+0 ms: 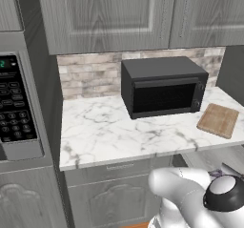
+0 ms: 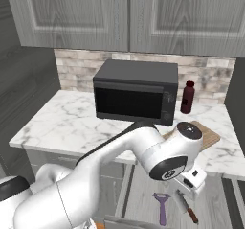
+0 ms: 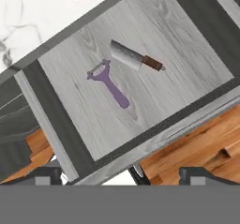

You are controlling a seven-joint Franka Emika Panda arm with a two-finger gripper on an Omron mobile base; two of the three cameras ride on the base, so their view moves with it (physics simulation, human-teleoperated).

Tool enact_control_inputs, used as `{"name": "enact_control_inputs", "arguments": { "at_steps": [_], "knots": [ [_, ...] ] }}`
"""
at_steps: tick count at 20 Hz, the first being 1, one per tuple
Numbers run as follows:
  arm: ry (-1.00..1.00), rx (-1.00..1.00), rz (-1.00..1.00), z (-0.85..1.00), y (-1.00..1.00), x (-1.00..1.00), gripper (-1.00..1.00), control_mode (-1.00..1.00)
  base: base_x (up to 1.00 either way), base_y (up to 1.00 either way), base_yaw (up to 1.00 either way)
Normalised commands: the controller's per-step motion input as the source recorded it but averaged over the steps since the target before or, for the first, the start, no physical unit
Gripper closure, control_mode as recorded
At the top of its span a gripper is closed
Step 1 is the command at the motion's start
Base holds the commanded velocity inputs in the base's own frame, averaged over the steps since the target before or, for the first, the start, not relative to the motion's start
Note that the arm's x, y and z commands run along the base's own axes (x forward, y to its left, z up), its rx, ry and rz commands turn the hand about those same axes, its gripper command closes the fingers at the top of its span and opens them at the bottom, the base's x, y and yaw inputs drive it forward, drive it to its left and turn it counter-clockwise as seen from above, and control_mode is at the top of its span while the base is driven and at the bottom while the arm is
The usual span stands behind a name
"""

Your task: Open the drawer on the right and place the cutting tools on the cutting board.

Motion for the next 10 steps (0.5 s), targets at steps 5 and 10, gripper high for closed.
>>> {"name": "enact_control_inputs", "arguments": {
  "at_steps": [5,10],
  "knots": [
    [0.03,-0.09,0.23,-0.34,-0.01,0.1,-1.0,-1.0,0.0,0.0,0.0],
    [-0.03,-0.01,0.25,-0.53,-0.06,0.15,-1.0,-1.0,0.0,0.0,0.0]
  ]
}}
